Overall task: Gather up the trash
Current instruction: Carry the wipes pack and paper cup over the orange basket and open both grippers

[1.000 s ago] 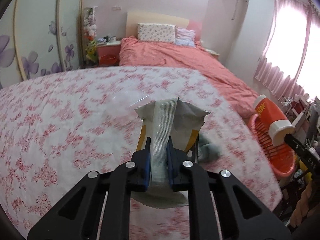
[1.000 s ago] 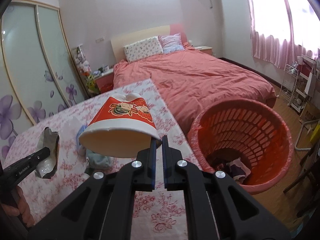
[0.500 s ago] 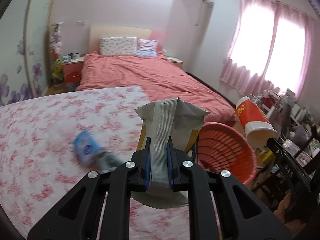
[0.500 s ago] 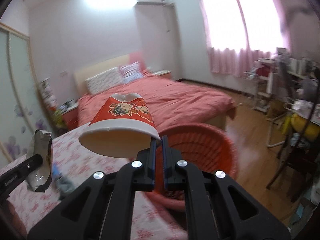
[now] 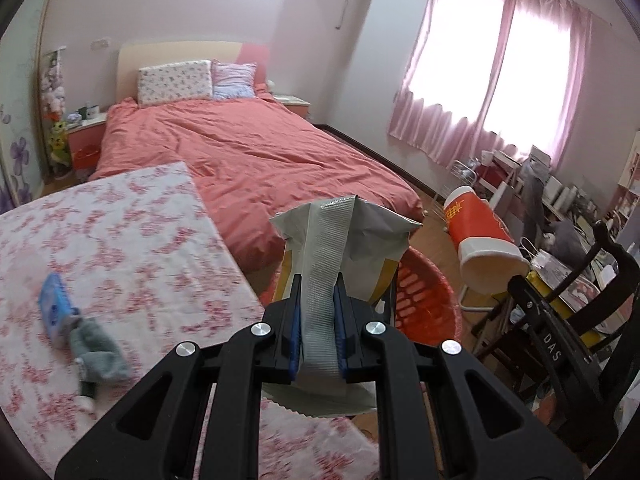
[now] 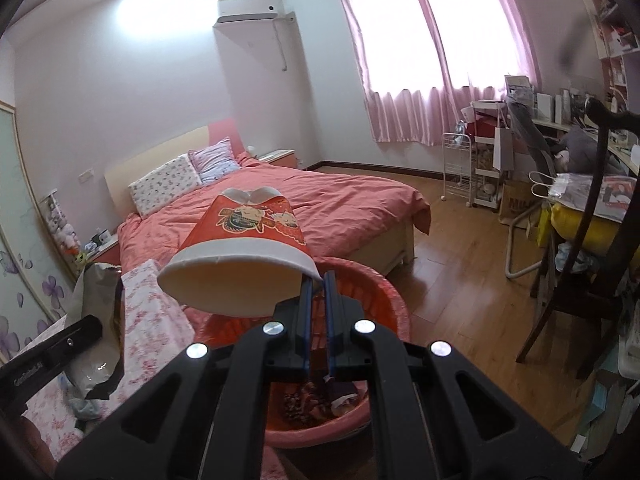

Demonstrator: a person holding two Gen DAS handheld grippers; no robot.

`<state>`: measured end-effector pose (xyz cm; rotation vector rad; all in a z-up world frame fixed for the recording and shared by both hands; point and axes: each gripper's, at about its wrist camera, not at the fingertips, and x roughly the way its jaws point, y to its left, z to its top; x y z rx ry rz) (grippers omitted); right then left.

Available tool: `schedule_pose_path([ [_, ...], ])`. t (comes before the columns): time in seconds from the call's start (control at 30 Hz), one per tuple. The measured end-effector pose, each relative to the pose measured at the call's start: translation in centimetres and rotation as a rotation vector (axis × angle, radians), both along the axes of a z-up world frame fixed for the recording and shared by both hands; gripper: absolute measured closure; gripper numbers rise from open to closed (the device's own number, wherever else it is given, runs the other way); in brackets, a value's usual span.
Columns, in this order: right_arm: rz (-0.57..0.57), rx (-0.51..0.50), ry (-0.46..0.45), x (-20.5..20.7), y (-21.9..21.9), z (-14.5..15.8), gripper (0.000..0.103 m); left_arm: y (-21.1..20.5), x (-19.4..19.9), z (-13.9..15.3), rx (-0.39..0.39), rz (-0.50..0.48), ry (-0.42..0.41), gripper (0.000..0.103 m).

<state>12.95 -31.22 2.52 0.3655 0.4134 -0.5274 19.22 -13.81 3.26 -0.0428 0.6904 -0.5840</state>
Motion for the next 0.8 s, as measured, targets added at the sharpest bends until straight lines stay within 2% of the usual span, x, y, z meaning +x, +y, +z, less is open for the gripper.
schedule_pose_path([
  [0.5,-0.021,0.053,0.026,2.3,-4.2,-2.8,0.095,-5.6,1.6,-2.1,0.005,-0.078,0.063,0.089],
  [0.6,-0.004,0.069,0.033,3.2,-4.8,-3.4,0.092,-6.1,2.1,-3.1,0.014,-0.077,0.091,0.081],
  [0.67,0.011,0.085,0.047,3.8,-5.4,-3.9,0.092,-6.4,2.2,-3.5,0.021,-0.074,0.104,0.066],
  [0.8,0.022,0.106,0.072,4.3,-5.7,-4.7,0.078,-6.3,2.4,-4.4,0.05,-0.059,0.122,0.062],
])
